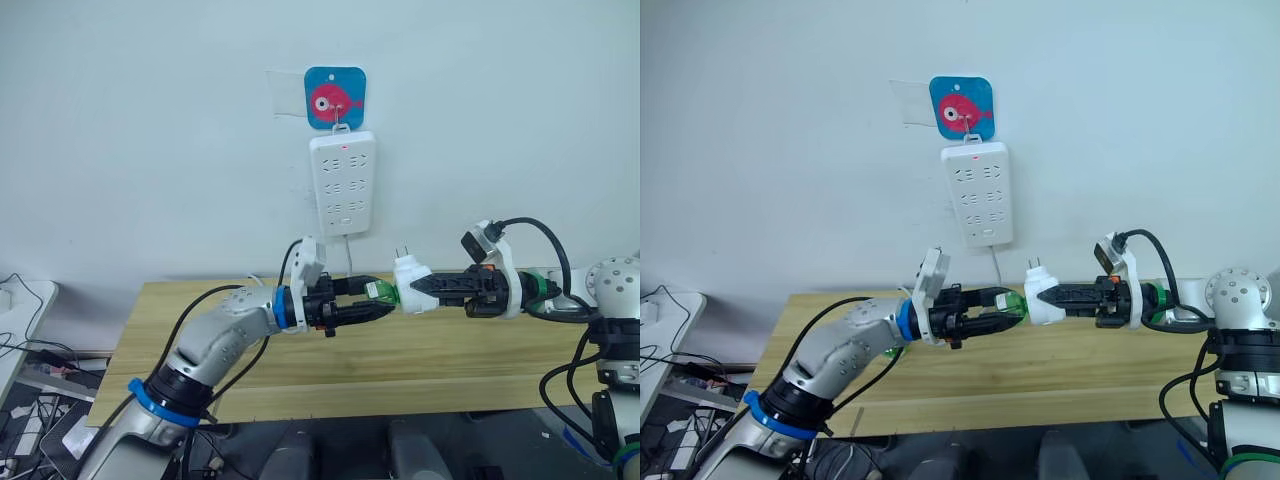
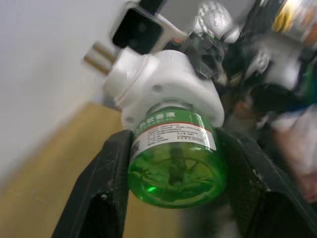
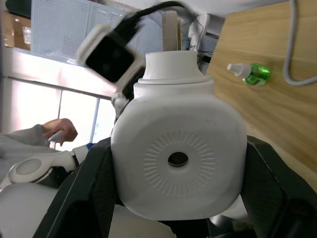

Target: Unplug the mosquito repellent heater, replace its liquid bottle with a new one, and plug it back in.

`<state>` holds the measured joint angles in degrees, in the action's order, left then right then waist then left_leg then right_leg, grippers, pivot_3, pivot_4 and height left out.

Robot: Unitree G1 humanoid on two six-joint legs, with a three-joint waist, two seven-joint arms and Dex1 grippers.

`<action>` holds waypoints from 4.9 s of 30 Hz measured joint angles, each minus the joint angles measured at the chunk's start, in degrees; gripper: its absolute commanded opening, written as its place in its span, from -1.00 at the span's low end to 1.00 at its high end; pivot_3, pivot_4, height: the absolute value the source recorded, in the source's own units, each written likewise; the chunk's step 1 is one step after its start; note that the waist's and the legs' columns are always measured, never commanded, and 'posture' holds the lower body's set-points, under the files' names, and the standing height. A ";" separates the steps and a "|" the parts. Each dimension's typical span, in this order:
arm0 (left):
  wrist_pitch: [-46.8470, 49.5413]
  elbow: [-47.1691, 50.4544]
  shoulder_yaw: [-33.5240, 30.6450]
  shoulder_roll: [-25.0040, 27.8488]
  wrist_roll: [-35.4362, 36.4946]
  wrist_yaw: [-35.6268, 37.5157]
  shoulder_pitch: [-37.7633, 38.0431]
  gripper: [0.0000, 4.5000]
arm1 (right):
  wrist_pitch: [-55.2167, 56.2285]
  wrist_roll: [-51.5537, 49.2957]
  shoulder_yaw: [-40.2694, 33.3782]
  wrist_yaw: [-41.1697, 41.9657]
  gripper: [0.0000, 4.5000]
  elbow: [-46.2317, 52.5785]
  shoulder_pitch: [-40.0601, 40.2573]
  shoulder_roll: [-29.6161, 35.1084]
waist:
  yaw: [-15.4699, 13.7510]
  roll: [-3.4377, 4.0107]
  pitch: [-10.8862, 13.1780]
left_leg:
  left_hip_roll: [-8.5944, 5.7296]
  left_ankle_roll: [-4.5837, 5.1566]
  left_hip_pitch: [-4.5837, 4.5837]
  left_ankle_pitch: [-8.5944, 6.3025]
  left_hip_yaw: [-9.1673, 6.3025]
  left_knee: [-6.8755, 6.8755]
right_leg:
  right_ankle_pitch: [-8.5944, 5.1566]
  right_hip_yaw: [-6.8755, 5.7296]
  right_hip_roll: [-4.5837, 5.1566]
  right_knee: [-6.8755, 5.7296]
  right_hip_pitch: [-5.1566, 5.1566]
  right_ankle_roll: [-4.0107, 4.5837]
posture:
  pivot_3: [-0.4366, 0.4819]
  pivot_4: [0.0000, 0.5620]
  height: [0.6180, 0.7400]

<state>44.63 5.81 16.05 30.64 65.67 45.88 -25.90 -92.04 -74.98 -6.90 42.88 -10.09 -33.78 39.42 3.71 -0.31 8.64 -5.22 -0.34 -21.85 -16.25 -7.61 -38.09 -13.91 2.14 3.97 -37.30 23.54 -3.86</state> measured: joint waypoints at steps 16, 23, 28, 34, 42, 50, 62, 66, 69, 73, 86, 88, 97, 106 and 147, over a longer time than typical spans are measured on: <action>23.54 -7.83 -9.58 -4.13 12.47 -5.30 -0.52 0.14 | -0.03 1.86 2.96 3.17 0.32 1.92 -0.33 -0.57 | 0.07 -0.04 0.05 | -0.02 -0.11 0.02 0.05 0.07 0.03 | 0.02 0.17 0.14 0.09 0.02 0.04 | -0.27 -0.42 1.00; 22.14 -7.81 -15.57 -5.61 9.20 -6.70 0.44 1.00 | -0.02 3.75 0.70 2.05 0.32 -0.13 -0.83 0.54 | -0.29 -0.05 0.06 | -0.01 -0.10 -0.01 0.04 0.10 0.03 | 0.02 0.18 0.20 0.12 0.05 0.05 | -0.27 -0.44 1.00; 21.70 -4.95 -18.14 -4.99 7.52 -7.36 0.56 1.00 | -0.02 4.65 -0.41 2.05 0.32 -1.62 -1.16 0.00 | -0.34 -0.09 0.08 | -0.01 -0.13 -0.03 0.05 0.12 0.04 | 0.03 0.20 0.21 0.15 0.06 0.05 | -0.26 -0.45 1.00; 5.08 8.70 -15.02 7.22 -10.93 4.55 5.76 1.00 | 0.02 6.81 -2.12 2.07 0.32 -5.31 -1.98 -0.33 | -0.37 -0.08 0.10 | 0.00 -0.27 -0.04 0.12 0.31 0.19 | 0.04 0.36 0.21 0.24 0.16 0.10 | -0.21 -0.47 1.00; -59.00 4.11 -5.20 1.15 -53.58 9.27 11.67 1.00 | -0.02 8.21 -3.16 2.07 0.32 -9.40 -4.26 -1.70 | -2.24 -0.11 0.12 | 0.01 -0.17 -0.10 0.06 0.46 0.18 | 0.15 0.30 0.44 0.43 0.14 0.23 | -0.18 -0.50 1.00; -97.43 -12.95 -5.09 -5.55 -74.10 -3.82 4.80 1.00 | -0.02 6.42 -2.70 2.04 0.32 -9.40 -4.87 -2.04 | -2.31 -0.12 0.12 | -0.05 -0.11 -0.16 0.04 0.44 0.12 | 0.23 0.28 0.48 0.36 0.18 0.09 | -0.19 -0.51 1.00; -107.46 -24.20 -2.24 -6.96 -83.58 -13.39 -0.39 1.00 | -0.02 -0.31 -0.48 -0.11 0.32 -8.67 -5.22 -1.20 | -1.88 -0.12 0.12 | -0.03 -0.01 -0.16 0.03 0.42 0.05 | 0.27 0.28 0.31 0.19 0.23 0.02 | -0.24 -0.49 1.00; -108.06 -25.08 -1.64 -6.95 -84.65 -15.60 -2.09 1.00 | -0.02 -1.12 -0.28 -1.15 0.32 -7.88 -4.98 -1.05 | -1.84 -0.12 0.12 | -0.02 0.00 -0.16 0.03 0.42 0.05 | 0.28 0.29 0.31 0.19 0.23 0.01 | -0.25 -0.48 1.00; -108.91 -25.94 -1.25 -6.86 -84.78 -16.72 -2.79 0.92 | -0.03 -2.31 -0.28 -1.85 0.32 -7.56 -4.21 -1.05 | -1.84 -0.13 0.12 | -0.01 -0.01 -0.17 0.03 0.41 0.05 | 0.28 0.29 0.32 0.20 0.23 0.01 | -0.26 -0.48 1.00; -109.89 -25.95 0.29 -6.24 -84.84 -16.89 -3.34 0.48 | -0.02 -2.85 -0.30 -2.80 0.32 -7.55 -3.62 -1.08 | -1.79 -0.12 0.12 | -0.02 0.00 -0.17 0.03 0.42 0.05 | 0.28 0.31 0.32 0.19 0.24 0.01 | -0.26 -0.47 1.00; -89.84 -16.40 9.15 -3.10 -62.24 -4.99 -1.09 -0.03 | 0.31 -3.93 -0.61 -3.44 0.32 -5.88 -2.75 0.80 | -1.40 -0.14 0.14 | -0.01 0.03 -0.23 0.01 0.40 0.04 | 0.27 0.30 0.34 0.20 0.27 0.01 | -0.26 -0.43 1.00; -75.85 -9.86 10.01 -2.65 -52.32 -1.47 0.49 -0.03 | 0.49 -3.82 -0.97 -2.73 0.32 -5.73 -2.85 1.45 | -1.14 -0.15 0.15 | 0.01 0.05 -0.26 0.01 0.34 0.03 | 0.27 0.27 0.31 0.21 0.28 0.00 | -0.26 -0.43 1.00; -6.97 0.64 1.89 -0.25 -0.91 -2.53 -0.86 -0.03 | 0.44 -2.26 2.15 0.80 0.32 -2.64 -2.25 3.42 | 0.02 -0.20 0.21 | 0.05 0.10 -0.17 0.05 0.21 -0.01 | 0.22 0.15 -0.01 0.04 0.22 -0.06 | -0.25 -0.43 1.00; 17.51 -6.70 -7.99 -1.57 14.67 -6.41 -0.68 -0.03 | -0.01 -0.37 1.26 -0.46 0.32 1.48 -1.60 0.10 | 0.28 -0.25 0.24 | 0.01 0.01 -0.14 0.09 0.23 -0.02 | 0.22 0.24 0.03 0.07 0.22 -0.05 | -0.27 -0.43 1.00; 22.65 4.65 -18.67 -2.17 6.68 -2.71 12.87 -0.03 | 46.65 63.77 19.10 0.78 0.32 -42.00 -4.10 6.43 | -0.91 -0.47 1.62 | 0.01 -0.09 -0.01 0.13 0.55 0.06 | 0.26 0.41 0.14 0.27 0.11 0.03 | -0.15 -0.25 1.00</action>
<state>67.28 10.47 -2.63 28.47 72.35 43.18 -13.04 -45.39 -11.20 12.20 43.66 -52.09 -37.87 45.85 2.79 -0.78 10.26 -5.21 -0.43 -21.86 -16.12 -7.06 -38.03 -13.65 2.56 4.12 -37.03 23.64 -3.82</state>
